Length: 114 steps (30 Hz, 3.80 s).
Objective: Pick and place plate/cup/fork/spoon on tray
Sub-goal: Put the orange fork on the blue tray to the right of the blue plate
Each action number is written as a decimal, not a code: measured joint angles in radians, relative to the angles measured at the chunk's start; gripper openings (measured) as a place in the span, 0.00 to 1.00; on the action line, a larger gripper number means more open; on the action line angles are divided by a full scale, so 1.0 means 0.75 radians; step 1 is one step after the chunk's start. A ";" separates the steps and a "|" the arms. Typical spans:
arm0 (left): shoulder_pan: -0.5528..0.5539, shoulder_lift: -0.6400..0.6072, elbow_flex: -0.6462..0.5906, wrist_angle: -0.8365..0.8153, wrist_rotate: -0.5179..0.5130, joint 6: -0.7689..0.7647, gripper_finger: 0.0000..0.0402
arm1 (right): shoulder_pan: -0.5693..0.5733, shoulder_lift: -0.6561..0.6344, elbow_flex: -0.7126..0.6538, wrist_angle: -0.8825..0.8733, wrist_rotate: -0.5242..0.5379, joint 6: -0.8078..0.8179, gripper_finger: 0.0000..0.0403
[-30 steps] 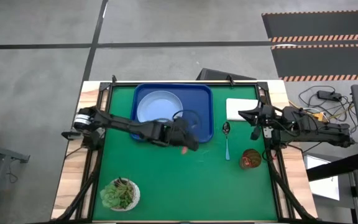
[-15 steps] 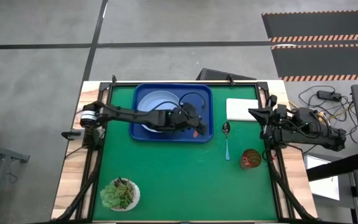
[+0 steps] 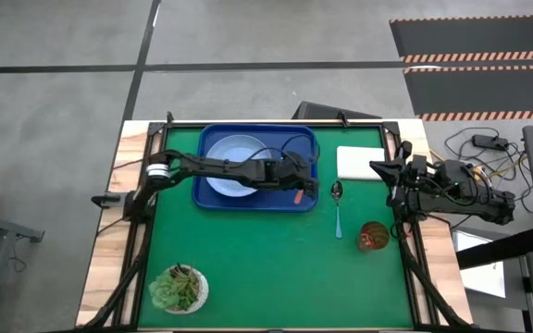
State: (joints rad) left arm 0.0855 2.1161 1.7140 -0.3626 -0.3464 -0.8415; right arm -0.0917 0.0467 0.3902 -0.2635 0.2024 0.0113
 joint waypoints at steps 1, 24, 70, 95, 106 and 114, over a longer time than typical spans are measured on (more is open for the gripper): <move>0.006 0.025 0.038 -0.009 0.012 0.024 0.00 | 0.000 0.000 0.000 -0.001 -0.001 -0.001 0.02; 0.156 0.124 0.079 -0.296 -0.012 0.047 0.00 | 0.000 0.000 -0.023 0.000 0.000 0.010 0.02; -0.034 -0.105 0.035 -0.292 0.117 0.438 0.18 | 0.000 0.017 -0.049 0.035 0.008 0.066 0.02; -0.503 -1.018 -0.953 0.428 -0.002 1.485 0.17 | -0.001 0.635 -0.113 0.264 0.153 0.459 0.02; -0.417 -1.391 -1.405 0.765 -0.003 1.642 0.17 | -0.009 0.991 -0.090 0.768 0.151 0.515 0.02; -0.416 -1.564 -1.518 0.807 -0.003 1.658 0.17 | -0.105 1.288 0.117 0.728 0.139 0.520 0.02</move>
State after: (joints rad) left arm -0.2264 0.9430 0.5753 0.2427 -0.3488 0.4017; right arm -0.1707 1.0131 0.4782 0.2828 0.3065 0.4015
